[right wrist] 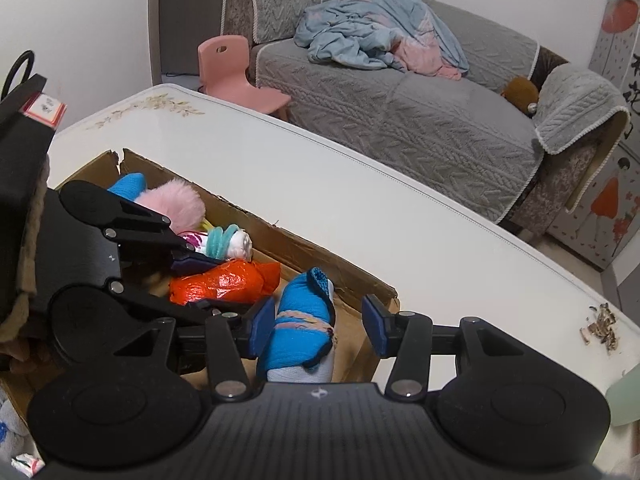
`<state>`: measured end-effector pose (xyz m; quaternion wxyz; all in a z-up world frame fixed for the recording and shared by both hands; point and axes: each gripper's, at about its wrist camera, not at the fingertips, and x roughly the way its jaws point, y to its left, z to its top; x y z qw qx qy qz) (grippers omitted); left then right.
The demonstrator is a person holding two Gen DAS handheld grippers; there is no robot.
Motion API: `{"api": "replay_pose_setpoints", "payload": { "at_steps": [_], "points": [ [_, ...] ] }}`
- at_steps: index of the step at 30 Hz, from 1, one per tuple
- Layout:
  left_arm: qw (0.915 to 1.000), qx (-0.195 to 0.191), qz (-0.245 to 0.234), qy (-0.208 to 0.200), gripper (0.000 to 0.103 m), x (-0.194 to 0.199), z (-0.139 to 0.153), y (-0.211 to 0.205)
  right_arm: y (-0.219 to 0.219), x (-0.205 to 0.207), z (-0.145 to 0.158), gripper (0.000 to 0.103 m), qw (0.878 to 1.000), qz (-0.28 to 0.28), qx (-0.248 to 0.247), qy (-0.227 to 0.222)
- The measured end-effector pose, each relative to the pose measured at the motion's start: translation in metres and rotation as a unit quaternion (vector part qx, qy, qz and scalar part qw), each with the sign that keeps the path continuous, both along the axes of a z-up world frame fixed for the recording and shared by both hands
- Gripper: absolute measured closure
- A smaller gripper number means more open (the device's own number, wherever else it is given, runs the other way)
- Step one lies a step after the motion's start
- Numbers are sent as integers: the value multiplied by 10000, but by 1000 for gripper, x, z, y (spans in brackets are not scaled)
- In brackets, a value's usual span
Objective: Organize objects
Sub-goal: 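Open the left tool in the box while the right tool releases its blue bundle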
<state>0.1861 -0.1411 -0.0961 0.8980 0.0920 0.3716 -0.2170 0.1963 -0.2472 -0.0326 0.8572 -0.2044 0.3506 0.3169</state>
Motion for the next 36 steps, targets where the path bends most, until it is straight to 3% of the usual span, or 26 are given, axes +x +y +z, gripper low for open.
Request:
{"api": "replay_pose_setpoints", "payload": {
  "at_steps": [4, 9, 23, 27, 31, 36],
  "points": [
    [10000, -25, -21, -63, 44, -4, 4, -3, -3, -4, 1, 59, 10000, 2, -5, 2],
    [9995, 116, -121, -264, 37, -14, 14, -10, -4, -3, 7, 59, 10000, -3, 57, -26],
    [9974, 397, 175, -573, 18, -45, 41, 5, 1, -18, 19, 55, 9999, 55, 99, -120],
    [9969, 398, 222, -639, 17, -62, 53, 15, 1, -29, 23, 50, 9997, 29, 182, -148],
    [9955, 450, 326, -771, 10, -83, 64, 25, -1, -44, 28, 37, 9992, 3, 349, -182],
    [9945, 420, 363, -889, 9, -110, 75, 37, 0, -61, 32, 31, 9987, -26, 462, -199]
  ]
}}
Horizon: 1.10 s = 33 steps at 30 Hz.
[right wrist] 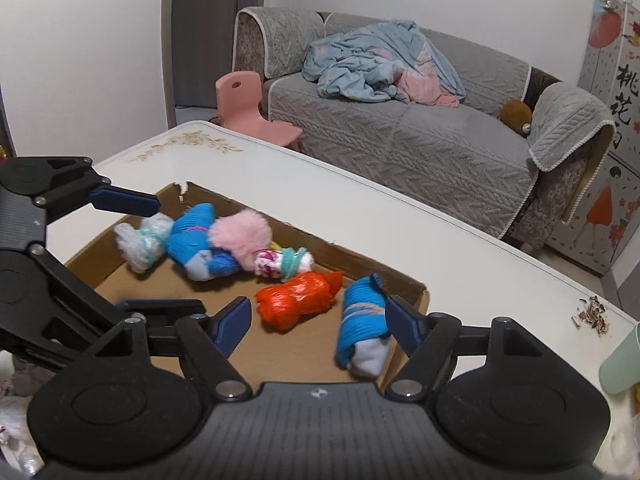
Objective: Organize objects
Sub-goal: 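Open the left tool in the box while the right tool releases its blue bundle, then withdraw both tools from the box toward the pile of bundles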
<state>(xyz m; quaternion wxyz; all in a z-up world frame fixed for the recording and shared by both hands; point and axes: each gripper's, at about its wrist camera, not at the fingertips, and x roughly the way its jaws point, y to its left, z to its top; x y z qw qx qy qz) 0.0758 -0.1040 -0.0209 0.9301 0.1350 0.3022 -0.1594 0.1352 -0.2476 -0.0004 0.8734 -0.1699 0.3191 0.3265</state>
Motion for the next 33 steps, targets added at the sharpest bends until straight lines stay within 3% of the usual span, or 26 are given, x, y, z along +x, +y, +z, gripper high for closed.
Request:
{"api": "replay_pose_setpoints", "payload": {
  "at_steps": [10, 16, 19, 26, 30, 33],
  "points": [
    [9989, -257, 288, -252, 8, -45, 28, 40, 7, -40, 2, 16, 9999, 57, -50, -80],
    [9971, -366, 587, -326, 8, -80, 30, 77, 3, -56, 8, 4, 9998, -69, -3, -176],
    [9953, -439, 766, -408, 1, -109, 24, 100, -6, -72, 9, 1, 9995, -131, 156, -221],
    [9889, -693, 1297, -229, 0, -182, -6, 136, -21, -119, -2, 1, 9977, -61, 612, -273],
    [9896, -671, 1264, -138, 0, -215, -20, 133, -30, -154, -15, 1, 9942, 41, 1054, -209],
    [9931, -630, 985, -119, 0, -234, -33, 123, -26, -190, -29, 1, 9929, 484, 1051, -273]
  ]
}}
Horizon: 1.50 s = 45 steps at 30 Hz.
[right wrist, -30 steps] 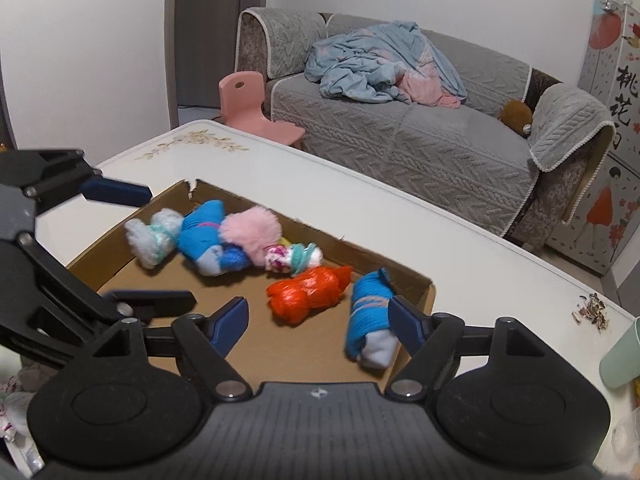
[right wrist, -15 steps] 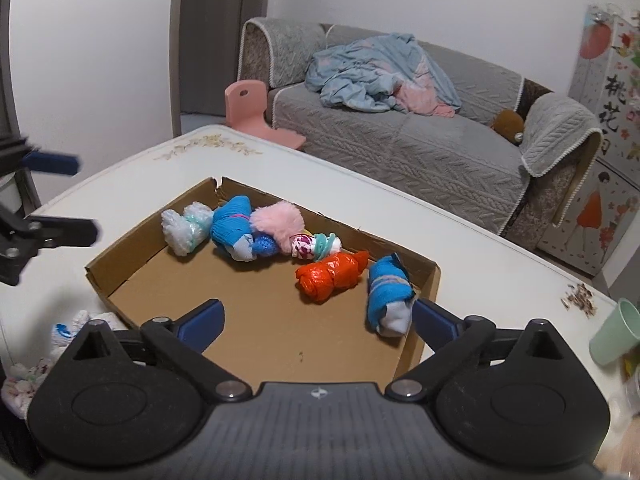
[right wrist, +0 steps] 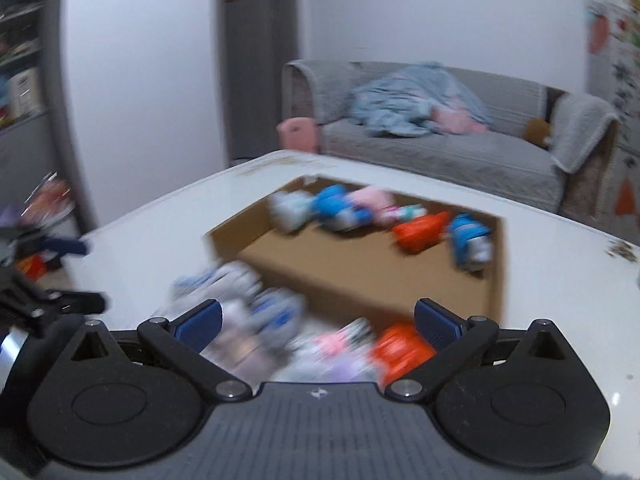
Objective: Organize objects
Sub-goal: 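Withdraw both tools from the box toward the pile of bundles, then grasp the pink-wrapped plastic bundle with the left tool while the right tool grasps a clear bundle, then carry both held bundles over the cardboard box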
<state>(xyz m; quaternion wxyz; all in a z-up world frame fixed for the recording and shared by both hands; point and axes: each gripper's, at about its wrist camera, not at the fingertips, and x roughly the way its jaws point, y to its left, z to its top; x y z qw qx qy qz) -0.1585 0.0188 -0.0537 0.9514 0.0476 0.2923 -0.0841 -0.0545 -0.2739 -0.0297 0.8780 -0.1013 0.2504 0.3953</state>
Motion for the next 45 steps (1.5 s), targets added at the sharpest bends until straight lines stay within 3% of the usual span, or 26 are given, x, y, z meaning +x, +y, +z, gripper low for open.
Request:
{"api": "replay_pose_setpoints", "payload": {
  "at_steps": [3, 7, 14, 24, 27, 29, 32, 34, 45],
  "points": [
    [9995, 181, -270, 5, 0, -9, -16, -13, 13, -31, -14, 4, 9983, 450, -222, -312],
    [9981, 340, -507, 95, 1, -11, -36, -25, 29, -45, -26, 12, 9947, 909, -359, -322],
    [9980, 379, -439, 247, 4, 1, -55, -22, 47, -43, -42, 18, 9927, 1001, -616, -282],
    [9984, 85, -475, 297, 26, 2, -59, -11, 51, -38, -55, 24, 9927, 951, -735, -136],
    [9986, 100, -463, 226, 27, -1, -60, -11, 52, -38, -57, 25, 9926, 963, -733, -129],
    [9988, 69, -441, 200, 32, -1, -60, -11, 52, -37, -58, 30, 9923, 972, -763, -92],
    [9990, -64, -403, 167, 35, 1, -61, -8, 53, -36, -62, 45, 9919, 999, -780, 19],
    [9992, -95, -359, 130, 37, 3, -61, -7, 52, -34, -63, 60, 9924, 949, -788, 56],
    [9998, -88, -132, 136, 39, 11, -59, 3, 41, -30, -58, 67, 9952, 807, -498, 254]
  ]
}}
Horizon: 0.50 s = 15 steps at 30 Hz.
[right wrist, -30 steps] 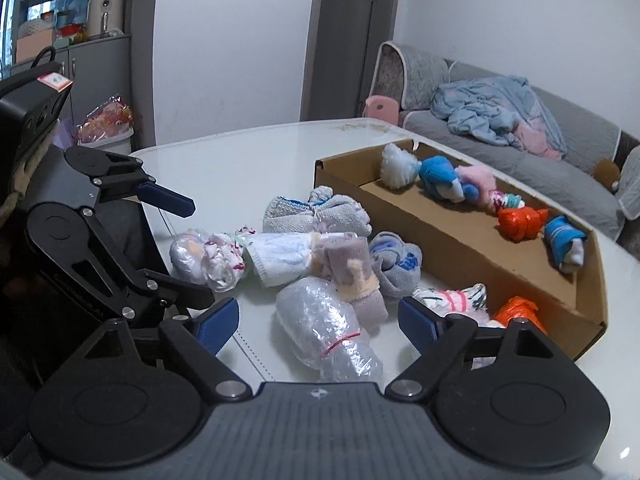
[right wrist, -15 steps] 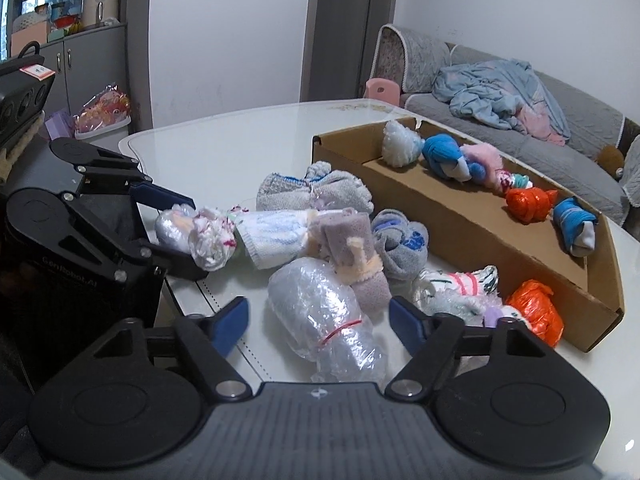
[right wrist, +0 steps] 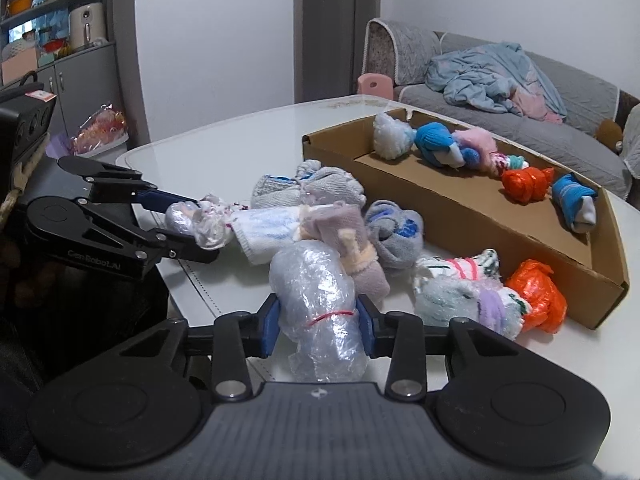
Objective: Organize objects
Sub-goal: 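Carry both held bundles over the cardboard box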
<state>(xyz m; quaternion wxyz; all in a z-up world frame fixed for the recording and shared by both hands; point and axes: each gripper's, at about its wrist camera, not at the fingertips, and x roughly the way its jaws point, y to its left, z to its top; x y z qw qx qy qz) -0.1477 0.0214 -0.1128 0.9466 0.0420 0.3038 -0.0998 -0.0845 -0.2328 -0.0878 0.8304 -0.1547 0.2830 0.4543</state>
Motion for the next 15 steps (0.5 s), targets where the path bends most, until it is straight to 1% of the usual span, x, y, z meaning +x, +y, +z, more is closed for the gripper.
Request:
{"api": "replay_pose_setpoints", "payload": {
  "at_steps": [5, 7, 10, 15],
  "points": [
    [9999, 20, 106, -30, 39, -2, 8, 9, -10, 3, 4, 67, 9998, -84, 117, 118],
    [9999, 60, 142, -50, 39, -3, 10, 12, -16, 2, 8, 67, 9997, -110, 179, 102],
    [9998, 82, 202, -25, 39, -2, 11, 19, -23, 5, 12, 67, 9993, -131, 321, 171],
    [9993, 96, 359, 44, 39, 0, 10, 31, -29, 8, 13, 67, 9991, -162, 369, 162]
  ]
}}
